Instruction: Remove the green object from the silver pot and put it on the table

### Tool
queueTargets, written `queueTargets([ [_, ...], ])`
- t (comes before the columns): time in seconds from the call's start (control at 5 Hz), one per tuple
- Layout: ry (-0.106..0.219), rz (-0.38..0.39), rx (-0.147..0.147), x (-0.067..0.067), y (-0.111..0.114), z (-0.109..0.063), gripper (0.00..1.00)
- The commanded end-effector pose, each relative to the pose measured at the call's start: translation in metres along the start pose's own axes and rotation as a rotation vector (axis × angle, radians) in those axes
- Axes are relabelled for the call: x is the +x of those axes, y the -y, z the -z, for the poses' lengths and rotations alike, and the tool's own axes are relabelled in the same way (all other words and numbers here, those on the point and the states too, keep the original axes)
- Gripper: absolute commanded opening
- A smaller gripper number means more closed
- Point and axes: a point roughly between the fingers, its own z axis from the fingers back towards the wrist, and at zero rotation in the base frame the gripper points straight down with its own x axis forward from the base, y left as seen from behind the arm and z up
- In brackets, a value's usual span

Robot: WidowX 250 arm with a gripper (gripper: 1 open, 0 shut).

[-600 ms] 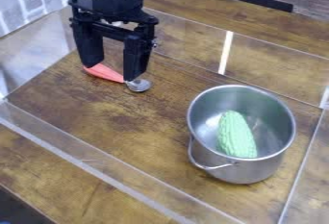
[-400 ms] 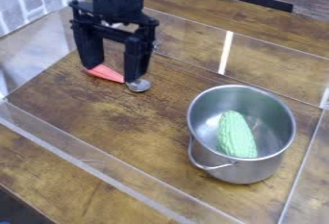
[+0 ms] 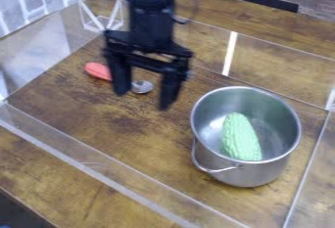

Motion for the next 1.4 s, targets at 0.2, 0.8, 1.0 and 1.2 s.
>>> queueTargets([
  [0.2, 0.125, 0.019, -0.025, 0.036, 0.068, -0.017, 1.00],
  [0.8, 0.164, -0.003, -0.026, 0.067, 0.071, 0.005, 1.00],
  [1.0, 0.171, -0.017, -0.023, 0.074, 0.063, 0.008, 1.00],
  [1.2, 0.171, -0.028, -0.020, 0.081, 0.057, 0.012, 1.00],
])
